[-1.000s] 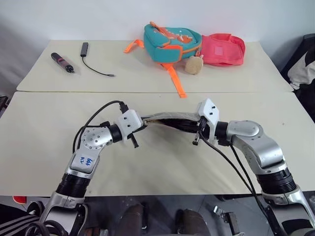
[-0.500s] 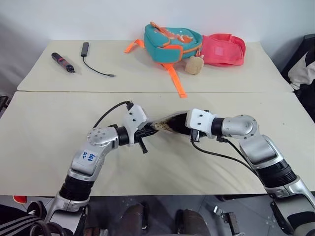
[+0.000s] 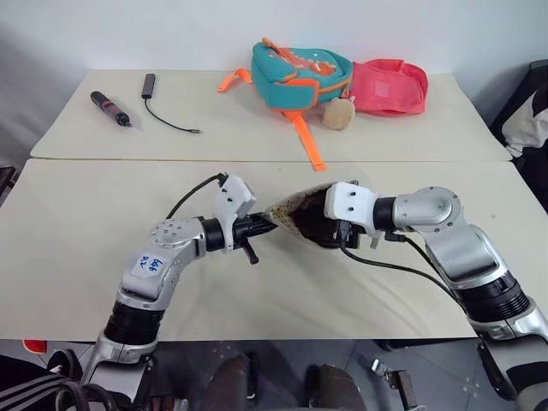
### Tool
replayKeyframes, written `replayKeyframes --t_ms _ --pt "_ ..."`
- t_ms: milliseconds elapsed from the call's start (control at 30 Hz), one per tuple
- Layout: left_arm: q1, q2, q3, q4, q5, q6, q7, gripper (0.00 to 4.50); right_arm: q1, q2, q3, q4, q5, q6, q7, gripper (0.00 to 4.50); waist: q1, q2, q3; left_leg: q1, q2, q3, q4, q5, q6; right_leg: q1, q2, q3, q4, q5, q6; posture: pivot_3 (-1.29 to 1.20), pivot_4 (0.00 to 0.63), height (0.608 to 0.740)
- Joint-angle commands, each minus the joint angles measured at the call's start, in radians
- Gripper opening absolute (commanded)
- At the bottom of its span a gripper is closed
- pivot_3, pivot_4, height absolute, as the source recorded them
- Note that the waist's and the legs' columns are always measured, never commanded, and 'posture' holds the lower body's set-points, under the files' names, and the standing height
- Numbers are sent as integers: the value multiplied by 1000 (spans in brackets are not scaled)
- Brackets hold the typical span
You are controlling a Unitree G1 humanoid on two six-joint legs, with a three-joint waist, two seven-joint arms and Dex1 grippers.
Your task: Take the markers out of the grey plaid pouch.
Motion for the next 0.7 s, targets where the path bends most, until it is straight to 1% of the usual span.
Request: replayKeyframes --t_ms 33,67,167,200,267,333,400,500,533,567,633,700 --pt "-13 -14 42 -38 -63 21 4 0 -7 -7 -19 -28 -13 -23 -9 2850 0 0 0 0 0 0 0 0 0 0 0 0 0 0 0 0 150 740" --pt "-13 -23 58 -38 -88 43 11 0 -9 -9 -14 -26 -24 -35 -13 2536 0 0 0 0 0 0 0 0 0 0 0 0 0 0 0 0 150 740" --pt "-11 -42 96 -41 -174 151 21 0 -16 -4 1 -27 -30 -46 0 2536 0 0 0 0 0 0 0 0 0 0 0 0 0 0 0 0 150 740" --pt "-7 -37 93 -45 -185 176 18 0 -17 -2 3 -27 -30 -46 4 2536 0 0 0 0 0 0 0 0 0 0 0 0 0 0 0 0 150 740" --pt "0 -46 108 -54 -251 265 19 0 -28 -6 24 -19 -40 -41 26 2536 -1 0 0 0 0 0 0 0 0 0 0 0 0 0 0 0 150 740" --pt "7 -41 91 -66 -262 275 7 0 -41 -8 39 -9 -48 -40 48 2536 -1 0 0 0 0 0 0 0 0 0 0 0 0 0 0 0 150 740" --pt "6 -52 97 -63 -290 327 27 0 -63 -23 53 -6 -52 -22 85 2536 -2 0 0 0 0 0 0 0 0 0 0 0 0 0 0 0 150 740" --pt "-4 -75 145 -71 -400 454 39 0 -111 -78 49 -56 -22 59 179 2536 1 0 0 0 0 0 1 0 0 0 0 0 0 0 0 0 150 740" --pt "-14 -94 177 -63 -437 496 61 0 -135 -84 29 -70 19 116 203 2536 1 0 0 0 0 0 1 0 0 0 0 1 0 0 0 0 150 740" --pt "-22 -105 198 -56 -462 526 78 0 -147 -109 32 -74 18 126 230 2536 0 0 0 0 0 -1 1 0 0 0 0 0 0 0 0 0 150 740" --pt "-27 -112 217 -53 -495 567 95 0 -155 -143 45 -82 25 147 271 2536 0 0 0 0 0 -1 1 0 0 1 0 0 0 0 0 0 150 740" --pt "-10 -83 179 -64 -478 571 94 0 -147 -159 71 -75 1 133 275 2536 0 0 0 0 0 -1 1 0 0 1 0 0 0 0 0 0 150 740"
